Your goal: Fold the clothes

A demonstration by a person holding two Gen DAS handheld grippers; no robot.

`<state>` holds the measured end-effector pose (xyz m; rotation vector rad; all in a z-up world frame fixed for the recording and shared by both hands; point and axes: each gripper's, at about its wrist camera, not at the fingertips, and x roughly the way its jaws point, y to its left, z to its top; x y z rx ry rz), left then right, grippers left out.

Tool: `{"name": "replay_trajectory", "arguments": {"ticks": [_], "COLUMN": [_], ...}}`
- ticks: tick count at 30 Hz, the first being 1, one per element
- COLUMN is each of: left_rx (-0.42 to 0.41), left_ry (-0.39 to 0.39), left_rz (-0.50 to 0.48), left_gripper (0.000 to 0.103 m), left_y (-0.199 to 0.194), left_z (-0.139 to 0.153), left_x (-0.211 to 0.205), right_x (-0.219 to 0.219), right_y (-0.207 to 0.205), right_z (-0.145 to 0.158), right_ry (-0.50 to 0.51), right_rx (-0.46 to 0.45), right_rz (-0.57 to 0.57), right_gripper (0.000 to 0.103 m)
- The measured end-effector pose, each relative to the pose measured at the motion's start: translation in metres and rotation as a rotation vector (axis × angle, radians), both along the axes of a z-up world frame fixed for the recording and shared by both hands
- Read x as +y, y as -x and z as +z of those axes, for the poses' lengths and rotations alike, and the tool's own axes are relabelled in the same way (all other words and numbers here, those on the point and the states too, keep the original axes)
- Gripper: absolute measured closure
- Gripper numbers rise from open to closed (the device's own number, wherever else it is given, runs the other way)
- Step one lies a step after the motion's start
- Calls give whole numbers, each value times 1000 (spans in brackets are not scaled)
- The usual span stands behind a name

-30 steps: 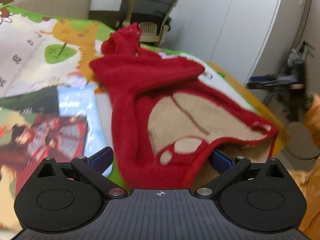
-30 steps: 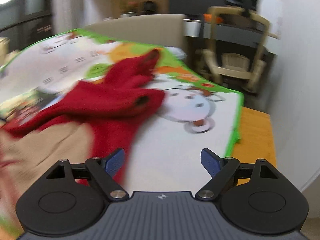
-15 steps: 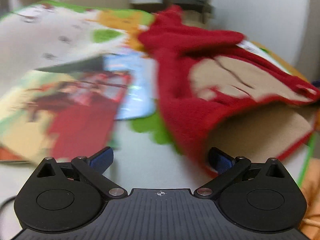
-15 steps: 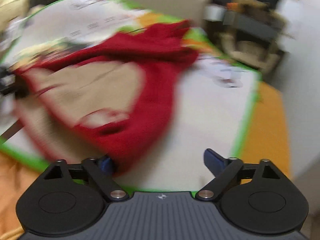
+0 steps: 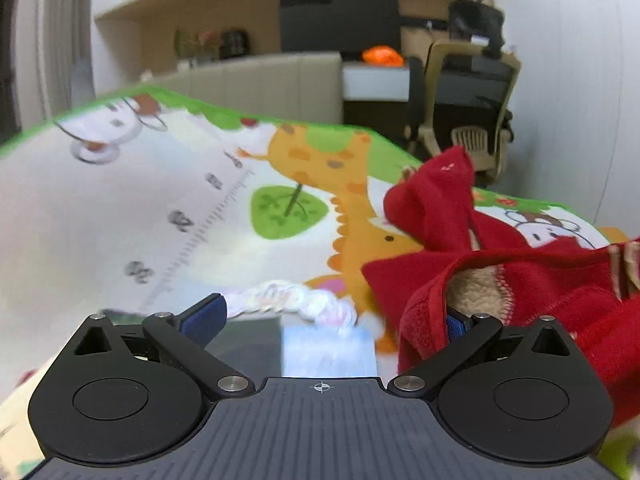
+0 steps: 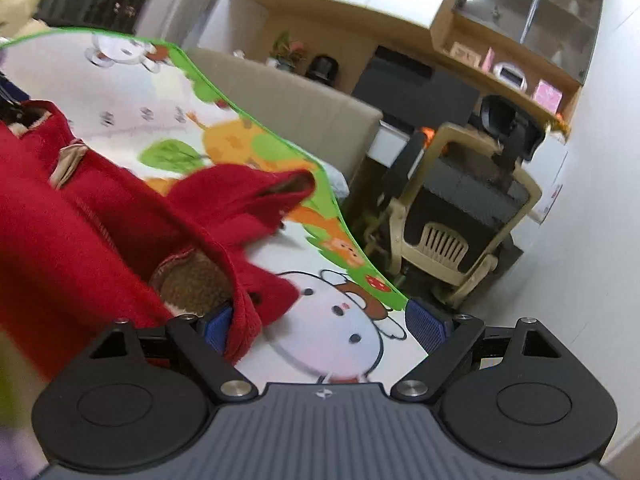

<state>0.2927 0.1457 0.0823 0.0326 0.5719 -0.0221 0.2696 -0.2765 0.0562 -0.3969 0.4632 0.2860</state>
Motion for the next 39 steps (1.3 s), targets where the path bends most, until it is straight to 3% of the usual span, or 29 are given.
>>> {"name": "replay_trajectory", "arguments": {"ticks": [2,4,6,7,11,14,17,20,23,26,28,30,35,39], "left_rx": [72,122,94,66,-30,16,118,151,163,176,180,178,143,131], "left_ry": [77,232,431,469,468,362,226,179,194,260,293,315,305,389], "left_rz": [-12,-37,-92,-123,-245,-276,-248,-220,-189,-166,-142,-130,-121,-116], "left_gripper": [0,0,0,0,0,0,0,0,0,0,5,20,23,37], "left_y": [-32,-46,-34,-24,21,29,15,-2,-14,-16,-13,-11,-15,-13], "left_z": [-11,-19,-16,-11,12,9,-19,-36,-46,-54,-58,-59,-56,-56], "left_x": [8,25,49,56,67,45,7,-16,-21,-15,-11,-9,-16,-12], "right_x": [0,-1,-1,-1,-14,-26,-37,-53,-62,-67,-76,-85,-88,-77], "right_y": [-29,-59,-88,-103,-121,-120,-115,-93,-57,-32,-24,-19,-1,-21], "right_z": [-10,-21,-31,-36,-43,-37,-18,12,30,27,24,21,13,-8], "right_ry": [-13,-25,-38,-44,-117,-214,-344,-489,-530,-588,-650,-672,-649,-678], "right_rx": [40,81,121,141,198,230,211,154,112,120,129,138,171,227], "right_rz": [-5,-11,-16,-19,-41,-69,-65,7,102,130,92,52,91,76], "right_gripper": [15,15,14,12,5,5,9,9,9,16,17,17,17,17]}}
